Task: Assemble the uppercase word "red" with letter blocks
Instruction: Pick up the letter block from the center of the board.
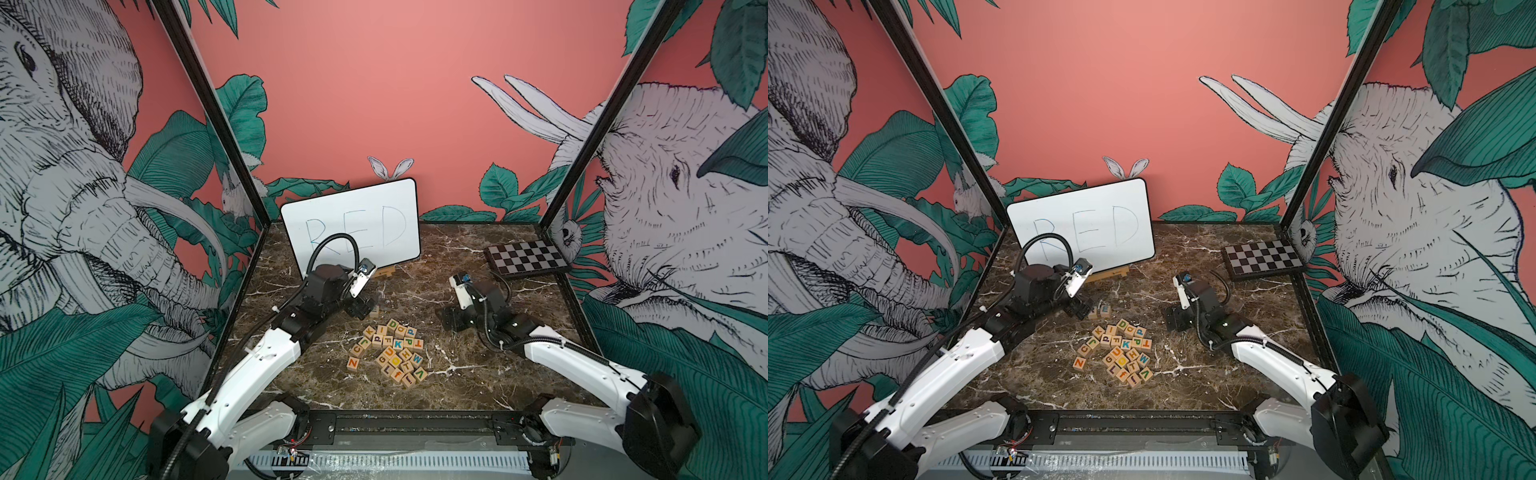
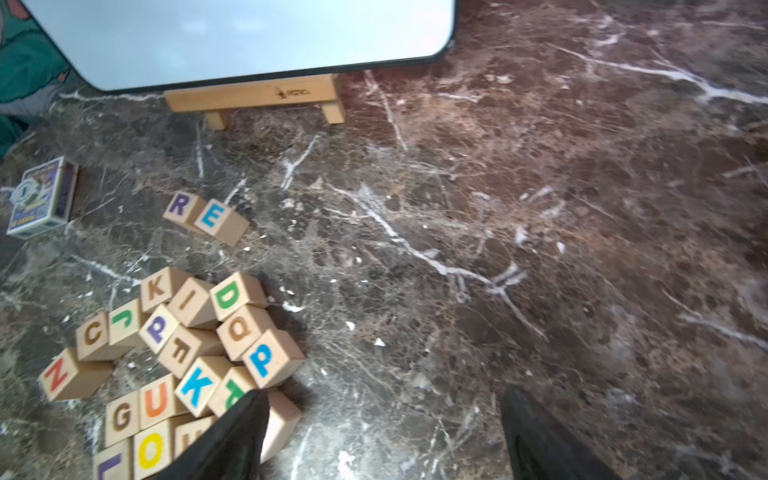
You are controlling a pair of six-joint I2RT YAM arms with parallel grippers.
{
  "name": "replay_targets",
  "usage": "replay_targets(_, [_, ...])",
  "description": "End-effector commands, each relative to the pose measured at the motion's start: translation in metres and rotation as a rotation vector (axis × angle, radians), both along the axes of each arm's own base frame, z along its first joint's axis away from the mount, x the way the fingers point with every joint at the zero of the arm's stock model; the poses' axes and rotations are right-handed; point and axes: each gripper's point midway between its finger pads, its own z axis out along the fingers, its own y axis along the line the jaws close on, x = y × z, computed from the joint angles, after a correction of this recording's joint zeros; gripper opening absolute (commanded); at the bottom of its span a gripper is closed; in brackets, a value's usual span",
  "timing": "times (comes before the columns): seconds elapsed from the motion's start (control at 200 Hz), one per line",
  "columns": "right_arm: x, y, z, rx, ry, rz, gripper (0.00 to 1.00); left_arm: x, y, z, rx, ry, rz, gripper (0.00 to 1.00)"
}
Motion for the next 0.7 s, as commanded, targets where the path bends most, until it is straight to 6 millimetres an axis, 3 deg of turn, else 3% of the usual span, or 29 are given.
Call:
replay_targets(0.0, [-0.007,0.023,-0.006,-0.131,0.014,0.118,0.86,-0.007,0.025,0.002,-0.202,0.021,0.201,0.99])
replay_targets(0.09, [-0.010,0.049,-0.014,-0.220,0.034,0.222,0.84,-0.013,0.070,-0.002,-0.340,0.024,0.479,1.00])
replay_targets(0.19, [-0.008,0.072,-0.026,-0.288,0.066,0.289,0.80,-0.032,0.075,-0.006,-0.355,0.034,0.450,1.00])
replay_targets(0.355, [-0.001,0.104,-0.047,-0.295,0.146,0.360,0.72,-0.042,0.100,-0.014,-0.444,0.076,0.610,0.99])
replay_targets(0.46, [0.005,0.113,-0.056,-0.310,0.157,0.374,0.69,-0.045,0.093,-0.016,-0.417,0.111,0.565,1.00])
replay_targets(0.6, [0.003,0.112,-0.076,-0.371,0.200,0.397,0.64,-0.051,0.082,-0.034,-0.438,0.249,0.563,1.00])
replay_targets(0.625, [0.008,0.119,-0.068,-0.353,0.179,0.400,0.62,-0.051,0.081,-0.037,-0.449,0.270,0.577,0.99])
replay_targets(0.695, [0.007,0.124,-0.070,-0.338,0.190,0.414,0.59,-0.054,0.076,-0.042,-0.472,0.327,0.578,1.00])
